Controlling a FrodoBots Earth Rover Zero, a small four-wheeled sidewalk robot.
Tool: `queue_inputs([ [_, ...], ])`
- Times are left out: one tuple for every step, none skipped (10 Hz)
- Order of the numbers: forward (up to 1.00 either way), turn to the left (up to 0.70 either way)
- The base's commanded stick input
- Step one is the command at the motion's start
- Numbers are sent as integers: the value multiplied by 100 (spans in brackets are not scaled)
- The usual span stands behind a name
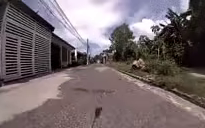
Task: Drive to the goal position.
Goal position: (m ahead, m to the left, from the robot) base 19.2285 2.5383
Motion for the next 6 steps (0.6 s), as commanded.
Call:
queue_inputs([
  [70,0],
  [70,0],
  [70,0],
  [70,0],
  [70,0],
  [70,0],
])
